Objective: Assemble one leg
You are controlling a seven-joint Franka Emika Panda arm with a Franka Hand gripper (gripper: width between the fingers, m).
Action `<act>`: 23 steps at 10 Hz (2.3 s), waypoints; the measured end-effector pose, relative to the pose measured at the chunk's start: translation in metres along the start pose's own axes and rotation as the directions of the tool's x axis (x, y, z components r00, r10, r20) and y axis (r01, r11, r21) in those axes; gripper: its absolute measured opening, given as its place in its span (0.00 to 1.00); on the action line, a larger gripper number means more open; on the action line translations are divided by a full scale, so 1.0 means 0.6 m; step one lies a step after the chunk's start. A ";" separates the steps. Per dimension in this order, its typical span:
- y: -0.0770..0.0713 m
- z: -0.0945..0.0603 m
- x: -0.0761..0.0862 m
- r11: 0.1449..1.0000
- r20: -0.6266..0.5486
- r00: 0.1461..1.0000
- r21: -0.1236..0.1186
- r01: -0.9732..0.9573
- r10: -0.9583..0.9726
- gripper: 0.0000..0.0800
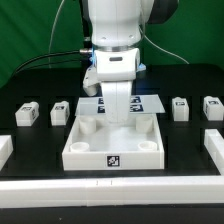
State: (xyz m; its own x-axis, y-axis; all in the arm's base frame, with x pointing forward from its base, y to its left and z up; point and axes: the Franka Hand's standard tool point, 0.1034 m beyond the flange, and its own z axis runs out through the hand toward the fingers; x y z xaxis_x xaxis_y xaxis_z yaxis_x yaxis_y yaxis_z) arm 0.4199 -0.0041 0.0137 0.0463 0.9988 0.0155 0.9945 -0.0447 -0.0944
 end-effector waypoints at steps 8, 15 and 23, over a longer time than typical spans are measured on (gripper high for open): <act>0.000 0.000 0.000 1.000 0.000 1.000 -0.001 0.000 0.000 0.08; 0.062 -0.004 0.106 0.999 -0.032 0.999 -0.042 0.019 -0.021 0.08; 0.100 -0.007 0.136 0.998 -0.050 0.999 -0.070 -0.002 -0.001 0.08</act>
Offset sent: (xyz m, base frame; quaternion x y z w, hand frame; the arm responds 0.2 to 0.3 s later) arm 0.0000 0.0000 0.0000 0.0000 0.0000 0.0000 1.0000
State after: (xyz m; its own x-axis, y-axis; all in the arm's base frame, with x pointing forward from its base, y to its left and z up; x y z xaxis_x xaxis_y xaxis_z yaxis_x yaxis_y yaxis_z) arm 0.4840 0.0745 0.0135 0.0496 0.9966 0.0651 0.9986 -0.0481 -0.0242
